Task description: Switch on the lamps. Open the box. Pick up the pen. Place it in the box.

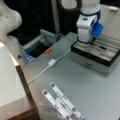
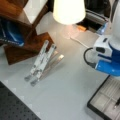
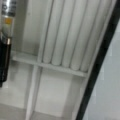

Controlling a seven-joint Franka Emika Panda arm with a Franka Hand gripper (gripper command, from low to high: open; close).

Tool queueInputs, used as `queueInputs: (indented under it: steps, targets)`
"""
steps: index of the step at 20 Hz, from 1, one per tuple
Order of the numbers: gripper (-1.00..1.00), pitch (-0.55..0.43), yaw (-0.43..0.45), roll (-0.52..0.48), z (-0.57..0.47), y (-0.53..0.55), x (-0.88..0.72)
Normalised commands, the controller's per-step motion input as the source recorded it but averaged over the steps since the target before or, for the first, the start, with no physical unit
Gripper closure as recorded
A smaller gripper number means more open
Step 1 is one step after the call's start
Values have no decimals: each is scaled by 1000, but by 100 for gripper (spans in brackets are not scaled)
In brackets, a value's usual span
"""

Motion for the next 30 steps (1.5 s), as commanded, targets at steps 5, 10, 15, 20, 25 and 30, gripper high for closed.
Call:
queueInputs:
  steps: [5,10,15,20,25,30]
  targets:
    - [-100,130,-34,90,152,-568,-7]
    - [-100,88,-43,52,29,-557,-35]
    - [-100,35,14,0,-51,-365,-57]
    - [-100,0,76,-50,-63,-268,-115]
    - [-100,-9,119,-80,-50,-207,-189]
    - [-100,-16,155,-83,43,-165,-200]
